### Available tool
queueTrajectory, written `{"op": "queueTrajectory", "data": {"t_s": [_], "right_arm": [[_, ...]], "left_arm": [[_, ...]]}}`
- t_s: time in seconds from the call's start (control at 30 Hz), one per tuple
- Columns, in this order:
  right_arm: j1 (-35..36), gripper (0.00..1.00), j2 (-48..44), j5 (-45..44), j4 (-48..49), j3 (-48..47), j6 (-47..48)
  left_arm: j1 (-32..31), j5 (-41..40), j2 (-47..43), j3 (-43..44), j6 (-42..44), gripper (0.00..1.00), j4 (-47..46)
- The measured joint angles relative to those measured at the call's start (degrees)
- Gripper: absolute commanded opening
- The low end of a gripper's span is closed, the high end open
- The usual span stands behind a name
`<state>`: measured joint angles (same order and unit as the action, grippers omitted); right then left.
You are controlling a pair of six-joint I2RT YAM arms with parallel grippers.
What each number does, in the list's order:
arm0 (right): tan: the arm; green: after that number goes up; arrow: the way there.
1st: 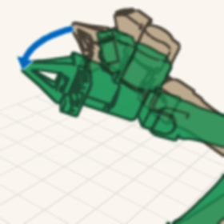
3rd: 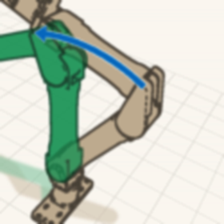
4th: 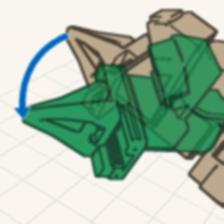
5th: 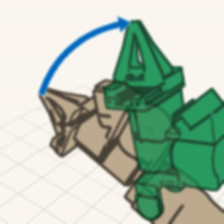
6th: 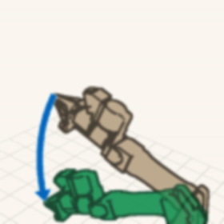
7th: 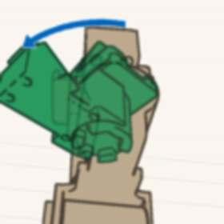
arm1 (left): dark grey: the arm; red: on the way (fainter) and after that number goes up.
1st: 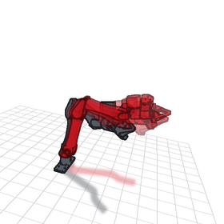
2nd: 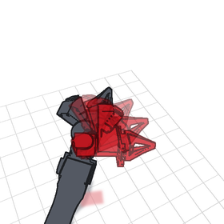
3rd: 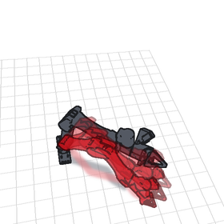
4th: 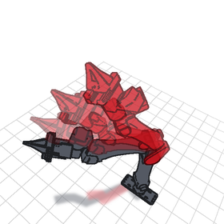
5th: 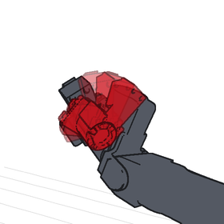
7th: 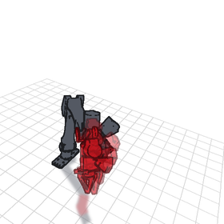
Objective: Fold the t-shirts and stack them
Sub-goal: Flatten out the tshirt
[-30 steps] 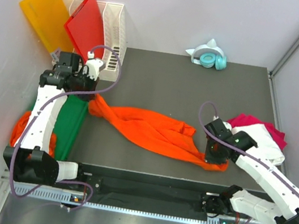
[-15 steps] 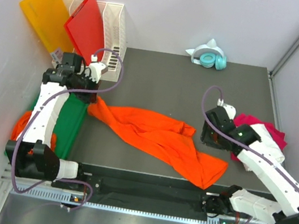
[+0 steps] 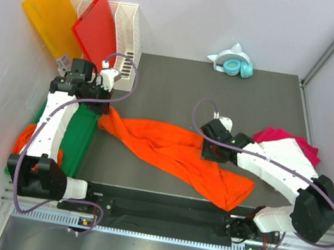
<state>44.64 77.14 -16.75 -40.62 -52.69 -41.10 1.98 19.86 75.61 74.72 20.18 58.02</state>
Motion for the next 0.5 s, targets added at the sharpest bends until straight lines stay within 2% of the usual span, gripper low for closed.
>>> {"op": "queueTrajectory", "data": {"t_s": [0.23, 0.27, 0.3, 0.5], "right_arm": [[-0.02, 0.52, 4.87, -0.52, 5.35, -7.63, 2.40], [-0.02, 0.52, 5.95, -0.48, 5.97, -8.17, 2.78], [-0.02, 0.53, 11.17, 0.07, 7.91, -8.63, 4.09], [-0.02, 0.50, 15.61, 0.37, 8.83, -8.48, 5.16]], "left_arm": [[-0.09, -0.17, 0.00, -0.22, -0.98, 0.00, -1.11], [-0.11, -0.17, 0.00, -0.26, -1.07, 0.00, -1.14], [-0.15, -0.17, 0.00, -0.37, -1.57, 0.00, -1.16], [-0.15, -0.81, -0.46, -0.83, -1.70, 0.00, -1.29]]}}
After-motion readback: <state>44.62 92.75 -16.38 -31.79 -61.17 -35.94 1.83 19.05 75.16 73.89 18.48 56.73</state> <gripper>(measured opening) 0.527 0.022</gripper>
